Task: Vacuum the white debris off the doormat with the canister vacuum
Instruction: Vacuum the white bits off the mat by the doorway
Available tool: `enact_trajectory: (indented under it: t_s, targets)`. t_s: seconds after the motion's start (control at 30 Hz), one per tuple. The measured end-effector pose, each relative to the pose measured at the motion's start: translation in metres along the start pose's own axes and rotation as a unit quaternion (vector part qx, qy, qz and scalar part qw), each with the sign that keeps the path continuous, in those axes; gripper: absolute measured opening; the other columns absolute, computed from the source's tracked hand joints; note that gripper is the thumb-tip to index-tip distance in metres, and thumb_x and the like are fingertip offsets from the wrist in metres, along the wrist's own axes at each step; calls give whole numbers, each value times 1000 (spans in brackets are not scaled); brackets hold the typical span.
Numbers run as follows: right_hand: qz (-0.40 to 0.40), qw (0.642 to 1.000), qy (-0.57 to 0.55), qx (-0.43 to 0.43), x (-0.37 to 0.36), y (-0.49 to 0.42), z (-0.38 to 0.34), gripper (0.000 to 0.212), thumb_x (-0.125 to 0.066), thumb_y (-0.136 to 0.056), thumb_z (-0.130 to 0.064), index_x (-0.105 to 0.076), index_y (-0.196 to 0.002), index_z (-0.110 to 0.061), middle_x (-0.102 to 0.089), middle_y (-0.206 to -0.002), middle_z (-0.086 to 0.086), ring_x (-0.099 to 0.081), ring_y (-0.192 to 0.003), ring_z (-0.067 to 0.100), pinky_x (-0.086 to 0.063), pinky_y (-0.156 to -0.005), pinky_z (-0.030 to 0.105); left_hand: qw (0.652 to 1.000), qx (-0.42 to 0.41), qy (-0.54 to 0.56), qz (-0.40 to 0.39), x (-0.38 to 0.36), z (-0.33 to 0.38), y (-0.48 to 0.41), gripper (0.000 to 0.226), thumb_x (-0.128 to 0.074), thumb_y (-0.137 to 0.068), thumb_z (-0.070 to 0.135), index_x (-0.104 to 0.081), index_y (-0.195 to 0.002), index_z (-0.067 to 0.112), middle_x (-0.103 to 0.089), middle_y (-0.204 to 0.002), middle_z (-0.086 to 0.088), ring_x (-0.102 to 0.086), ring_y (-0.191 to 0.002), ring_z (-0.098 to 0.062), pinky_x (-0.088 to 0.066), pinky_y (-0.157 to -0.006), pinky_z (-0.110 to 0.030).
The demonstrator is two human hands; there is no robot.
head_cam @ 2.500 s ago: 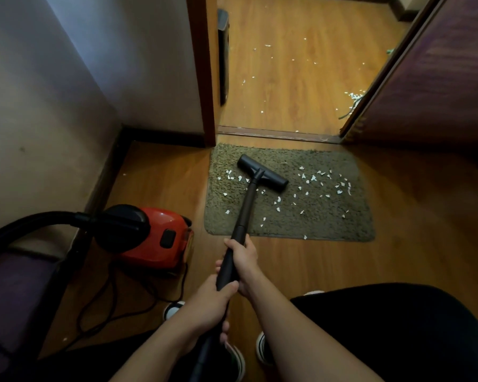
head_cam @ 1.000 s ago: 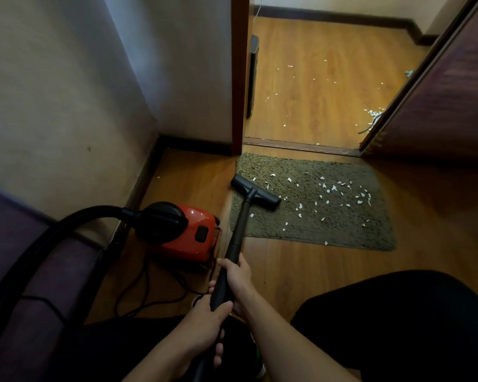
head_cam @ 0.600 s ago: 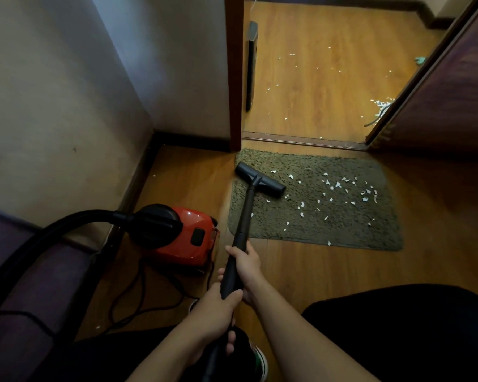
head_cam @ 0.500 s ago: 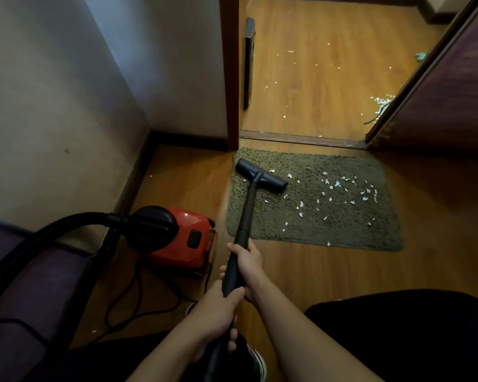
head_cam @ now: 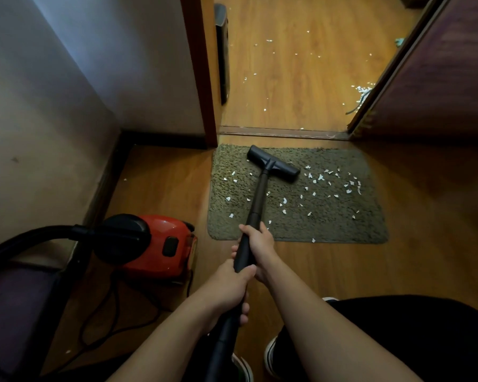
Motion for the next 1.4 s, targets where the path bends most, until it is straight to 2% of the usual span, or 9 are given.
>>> enact_trajectory:
  t_s: [0.17, 0.33, 0.5, 0.67, 0.8, 0.9, 1.03, 1.17, 1.4]
  targets:
    - [10, 1000, -1, 3, 18, 6, -3, 16, -59, -99, -8, -49, -111, -9, -51, -69, 15, -57, -40, 22, -49, -38, 28, 1000, 3, -9, -11, -14, -1, 2, 20, -45, -105, 32, -45, -122, 22, -46, -71, -6, -47, -40, -9, -43, -38, -22]
    - [16, 1000, -3, 2, 23, 19, 5, 22, -59, -99, -9, -49, -118, -7, -52, -72, 15, -58, -39, 22, -49, -38, 28, 1000, 1, -21, -14, -15, -9, 15, 20, -45, -105, 33, -45, -122, 22, -47, -72, -6, -48, -40, -10, -44, -39, -22]
    - [6, 1000, -10, -7, 14, 40, 23, 20, -58, -99, -8, -48, -116, -7, -51, -75, 16, -58, -37, 22, -49, -37, 28, 999, 7, -38, -10, -4, -27, 35, 22, -44, -105, 36, -45, -124, 24, -51, -63, -6, -48, -43, -14, -46, -42, -24]
    - [-4, 1000, -2, -16, 6, 68, 50, 32, -57, -100, -8, -47, -130, -4, -54, -78, 17, -59, -38, 21, -49, -38, 28, 999, 10, -41, -10, 6, -50, 64, 25, -45, -105, 33, -43, -129, 24, -50, -60, -6, -48, -42, -13, -44, -39, -23]
    - [-4, 1000, 4, -28, 0, 89, 75, 38, -58, -100, -9, -44, -135, -9, -56, -83, 19, -61, -40, 22, -50, -38, 28, 999, 32, -31, -15, 13, -71, 90, 24, -45, -105, 33, -43, -128, 25, -49, -68, -6, -48, -40, -10, -43, -38, -22]
    - [-6, 999, -7, -34, -5, 105, 91, 41, -57, -100, -9, -43, -137, -13, -55, -85, 18, -61, -39, 22, -50, -38, 28, 998, 51, -16, -18, 20, -87, 107, 22, -47, -105, 34, -41, -126, 33, -52, -72, -7, -50, -41, -10, -43, -39, -22]
    - [4, 999, -17, -36, -6, 121, 111, 42, -58, -98, -9, -43, -137, -15, -55, -91, 20, -62, -41, 25, -51, -40, 30, 999, 41, -26, -22, 23, -99, 125, 19, -46, -105, 33, -33, -112, 46, -51, -71, -8, -49, -41, -11, -44, -39, -22]
    - [14, 999, -35, -36, 3, 133, 119, 43, -58, -99, -9, -42, -138, -17, -55, -89, 18, -61, -41, 23, -51, -41, 31, 997, 51, -51, -26, 20, -111, 129, 11, -45, -105, 34, -41, -114, 39, -52, -73, -7, -50, -42, -11, -45, -40, -23]
    - [34, 998, -33, -28, 36, 134, 108, 44, -58, -100, -10, -40, -140, -18, -60, -101, 21, -63, -42, 21, -52, -41, 30, 995, 51, -79, -40, -5, -114, 113, 28, -47, -104, 36, -43, -130, 28, -54, -73, -8, -52, -43, -12, -45, -42, -24]
Point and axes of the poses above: each hand's wrist, its own y-axis away from the middle knuckle, its own x-axis out of the back of the hand, z = x × y, the point moved 9 cm from there along -y, towards the middle knuckle
